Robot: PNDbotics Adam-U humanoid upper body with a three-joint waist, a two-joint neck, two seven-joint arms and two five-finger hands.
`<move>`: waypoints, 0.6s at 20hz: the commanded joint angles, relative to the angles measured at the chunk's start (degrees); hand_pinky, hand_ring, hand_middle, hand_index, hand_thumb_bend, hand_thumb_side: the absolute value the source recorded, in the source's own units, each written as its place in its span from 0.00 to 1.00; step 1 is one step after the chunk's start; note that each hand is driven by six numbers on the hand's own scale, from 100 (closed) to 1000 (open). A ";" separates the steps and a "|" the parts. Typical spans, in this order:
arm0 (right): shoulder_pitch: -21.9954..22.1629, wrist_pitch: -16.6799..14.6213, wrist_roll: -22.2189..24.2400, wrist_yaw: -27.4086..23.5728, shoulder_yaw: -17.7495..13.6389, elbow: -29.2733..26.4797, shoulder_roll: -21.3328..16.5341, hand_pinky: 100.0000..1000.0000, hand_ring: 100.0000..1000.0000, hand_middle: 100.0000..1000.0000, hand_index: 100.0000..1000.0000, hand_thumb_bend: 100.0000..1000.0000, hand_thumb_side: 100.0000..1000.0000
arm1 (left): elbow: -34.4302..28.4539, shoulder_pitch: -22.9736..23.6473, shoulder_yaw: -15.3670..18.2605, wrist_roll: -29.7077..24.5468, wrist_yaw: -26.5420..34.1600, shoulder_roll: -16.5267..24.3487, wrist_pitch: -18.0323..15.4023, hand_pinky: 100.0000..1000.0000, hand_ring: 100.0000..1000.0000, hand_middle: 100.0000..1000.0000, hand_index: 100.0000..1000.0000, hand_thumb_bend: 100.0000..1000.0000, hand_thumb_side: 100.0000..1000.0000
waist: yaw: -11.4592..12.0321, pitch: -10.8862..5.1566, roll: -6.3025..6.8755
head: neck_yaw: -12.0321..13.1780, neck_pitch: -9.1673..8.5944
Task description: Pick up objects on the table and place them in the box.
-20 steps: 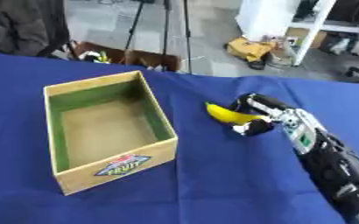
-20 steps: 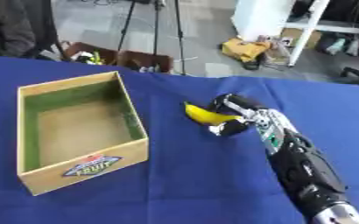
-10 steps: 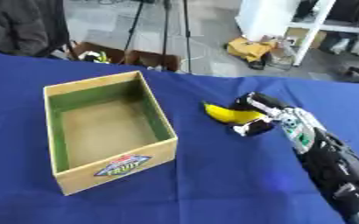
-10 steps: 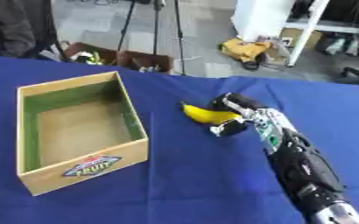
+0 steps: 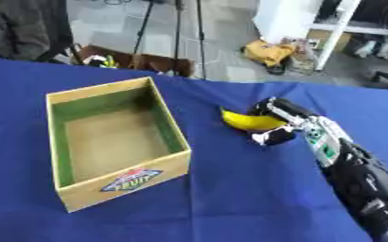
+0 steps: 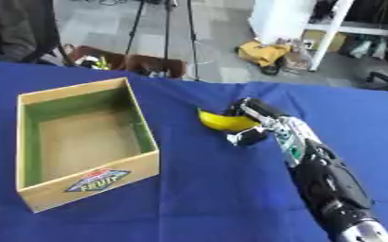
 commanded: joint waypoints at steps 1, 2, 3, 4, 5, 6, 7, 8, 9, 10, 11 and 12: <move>-1.84 -0.40 -0.01 0.06 -0.22 -2.62 -2.29 0.62 0.34 0.52 0.61 0.00 0.17 | -1.18 -0.23 0.00 0.12 0.22 0.52 0.04 0.60 0.60 0.63 0.74 0.37 0.90 | -0.20 -1.43 0.37 | 0.23 -0.17; -2.06 -0.45 0.01 0.04 -0.24 -2.90 -2.30 0.62 0.34 0.52 0.61 0.00 0.17 | -1.17 -0.19 0.01 0.13 0.22 0.50 0.04 0.60 0.60 0.63 0.74 0.37 0.90 | -0.20 -1.51 0.36 | 0.29 -0.13; -2.26 -0.49 0.03 0.00 -0.25 -3.11 -2.28 0.62 0.34 0.52 0.61 0.00 0.17 | -1.16 -0.15 0.01 0.13 0.22 0.49 0.04 0.60 0.60 0.63 0.74 0.37 0.90 | -0.20 -1.58 0.36 | 0.34 -0.11; -2.59 -0.61 0.05 0.06 -0.19 -3.39 -2.26 0.62 0.34 0.52 0.61 0.00 0.17 | -1.16 -0.11 0.01 0.13 0.22 0.47 0.04 0.60 0.60 0.63 0.74 0.37 0.90 | -0.17 -1.68 0.36 | 0.39 -0.08; -2.85 -0.69 0.05 0.08 -0.18 -3.58 -2.21 0.62 0.34 0.52 0.61 0.00 0.18 | -1.15 -0.09 0.01 0.13 0.22 0.45 0.04 0.60 0.60 0.63 0.74 0.37 0.90 | -0.15 -1.75 0.36 | 0.43 -0.04; -3.29 -0.81 0.03 0.07 -0.15 -3.83 -2.09 0.62 0.34 0.52 0.61 0.00 0.18 | -1.14 -0.04 0.01 0.13 0.22 0.43 0.04 0.60 0.60 0.63 0.74 0.37 0.90 | -0.08 -1.87 0.36 | 0.47 0.03; -3.72 -0.91 0.04 0.07 -0.10 -4.04 -1.94 0.62 0.35 0.53 0.62 0.00 0.18 | -1.13 0.00 0.02 0.14 0.22 0.42 0.04 0.60 0.60 0.63 0.74 0.38 0.90 | -0.02 -1.97 0.35 | 0.48 0.06; -4.19 -1.03 0.08 0.10 -0.02 -4.25 -1.76 0.62 0.35 0.53 0.62 0.00 0.18 | -1.12 0.03 0.00 0.13 0.23 0.39 0.05 0.60 0.60 0.63 0.74 0.38 0.90 | 0.07 -2.07 0.33 | 0.47 0.10; -4.63 -1.12 0.13 0.15 0.05 -4.42 -1.55 0.62 0.35 0.53 0.62 0.00 0.18 | -1.11 0.05 -0.02 0.12 0.24 0.35 0.05 0.60 0.60 0.63 0.74 0.38 0.89 | 0.14 -2.16 0.31 | 0.45 0.11; -4.97 -1.17 0.20 0.21 0.11 -4.53 -1.35 0.62 0.35 0.53 0.62 0.00 0.18 | -1.10 0.06 -0.04 0.10 0.24 0.32 0.05 0.60 0.60 0.63 0.74 0.38 0.89 | 0.19 -2.23 0.31 | 0.45 0.13; -5.39 -1.22 0.29 0.27 0.18 -4.60 -1.06 0.62 0.35 0.53 0.62 0.00 0.18 | -1.09 0.08 -0.06 0.08 0.25 0.29 0.05 0.60 0.60 0.63 0.74 0.38 0.89 | 0.26 -2.32 0.30 | 0.43 0.16; -5.77 -1.28 0.40 0.33 0.26 -4.63 -0.73 0.62 0.35 0.53 0.62 0.00 0.18 | -1.09 0.09 -0.06 0.08 0.25 0.28 0.04 0.60 0.60 0.63 0.74 0.38 0.89 | 0.33 -2.40 0.30 | 0.41 0.19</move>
